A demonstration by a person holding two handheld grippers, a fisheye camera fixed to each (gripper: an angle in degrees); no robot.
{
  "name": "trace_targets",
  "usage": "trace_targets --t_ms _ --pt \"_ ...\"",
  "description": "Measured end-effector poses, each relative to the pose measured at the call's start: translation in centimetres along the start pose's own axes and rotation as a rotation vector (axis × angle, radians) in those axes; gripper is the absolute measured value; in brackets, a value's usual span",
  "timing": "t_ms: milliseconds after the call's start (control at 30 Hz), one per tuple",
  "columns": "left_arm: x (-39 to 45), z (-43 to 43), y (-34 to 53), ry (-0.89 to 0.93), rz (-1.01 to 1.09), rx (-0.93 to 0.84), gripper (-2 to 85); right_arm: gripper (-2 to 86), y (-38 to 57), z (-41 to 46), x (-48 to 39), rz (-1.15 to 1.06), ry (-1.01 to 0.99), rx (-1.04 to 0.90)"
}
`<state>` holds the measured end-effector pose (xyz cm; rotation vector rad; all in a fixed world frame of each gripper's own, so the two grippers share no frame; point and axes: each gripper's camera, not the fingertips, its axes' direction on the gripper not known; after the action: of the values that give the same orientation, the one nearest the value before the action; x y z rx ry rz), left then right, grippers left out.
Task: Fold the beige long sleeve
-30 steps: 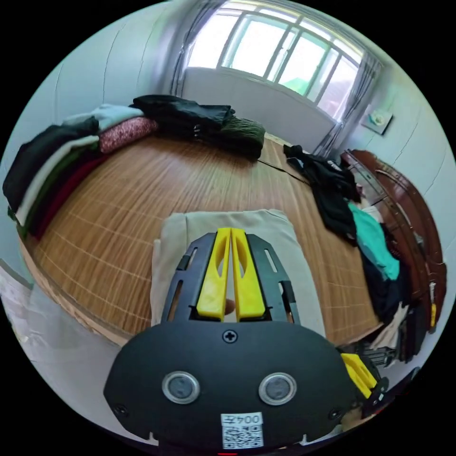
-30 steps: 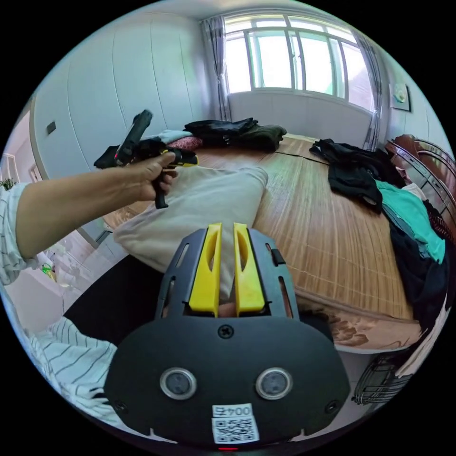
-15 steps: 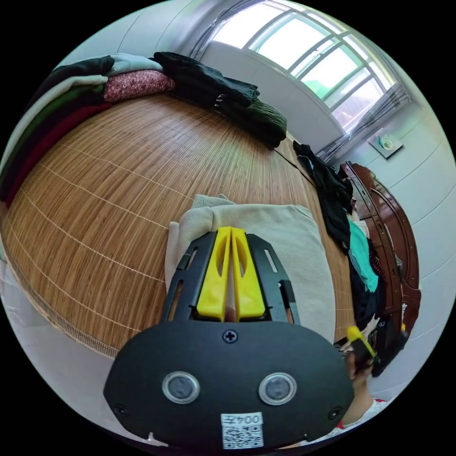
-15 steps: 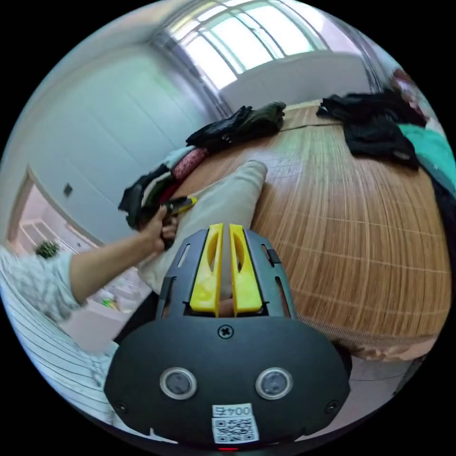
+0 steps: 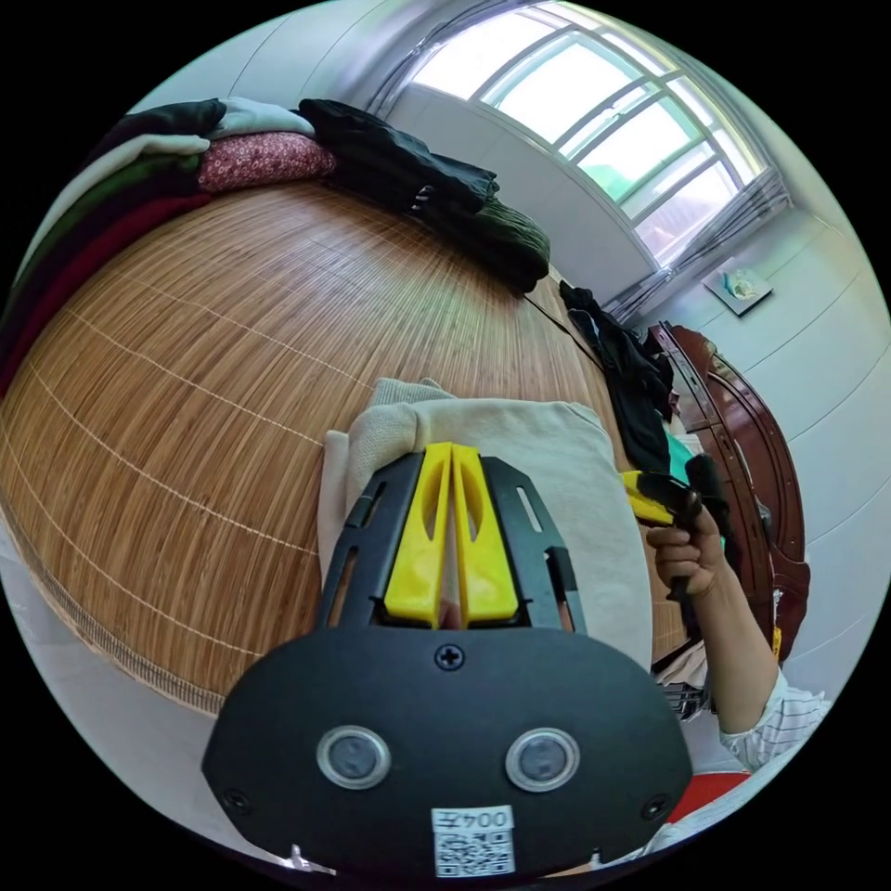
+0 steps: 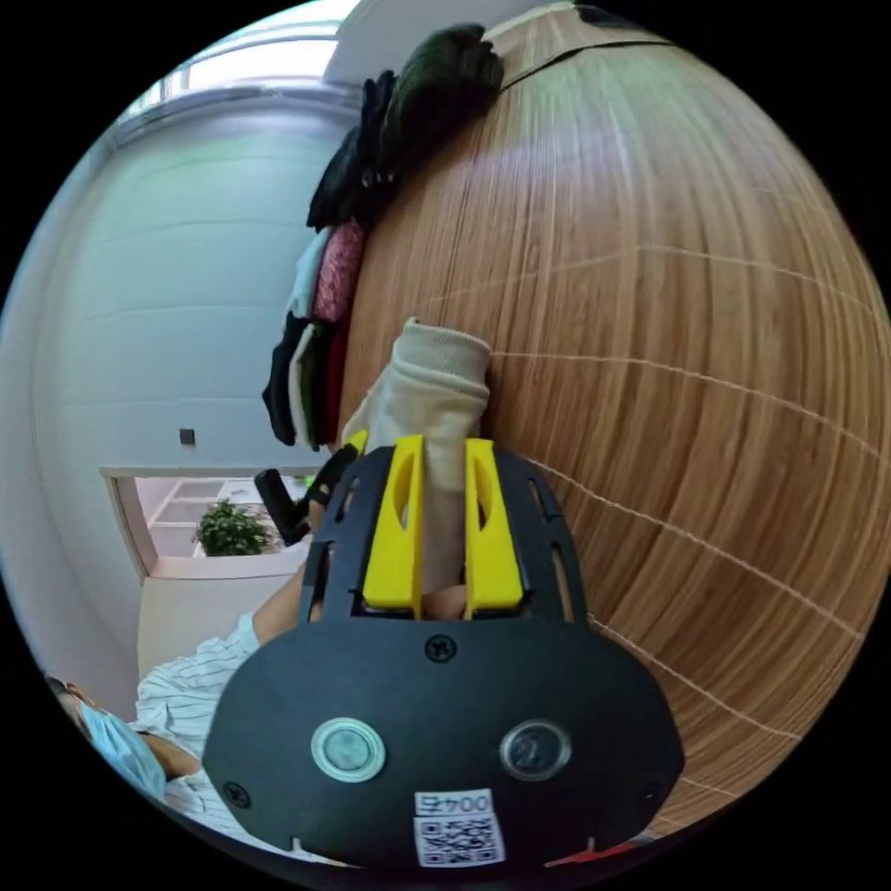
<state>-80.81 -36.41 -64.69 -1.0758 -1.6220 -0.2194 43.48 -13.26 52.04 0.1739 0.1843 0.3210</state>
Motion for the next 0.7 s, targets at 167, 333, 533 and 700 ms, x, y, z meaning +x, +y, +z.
trace_targets --t_ms 167,333,533,700 --pt "2.3 -2.4 -0.6 0.012 -0.008 0.011 0.1 3.9 -3.0 0.0 -0.7 -0.030 0.150 -0.040" --pt "4.9 -4.5 -1.3 0.012 -0.002 0.008 0.1 2.1 -1.1 -0.8 -0.1 -0.063 0.098 -0.035" --pt "7.8 -7.5 -2.3 0.017 -0.008 0.008 0.3 -0.5 10.6 -3.6 -4.0 -0.246 0.028 0.168" --pt "9.0 -10.1 -3.5 0.045 -0.031 -0.009 0.5 0.1 19.0 0.4 -4.1 -0.118 0.102 0.090"
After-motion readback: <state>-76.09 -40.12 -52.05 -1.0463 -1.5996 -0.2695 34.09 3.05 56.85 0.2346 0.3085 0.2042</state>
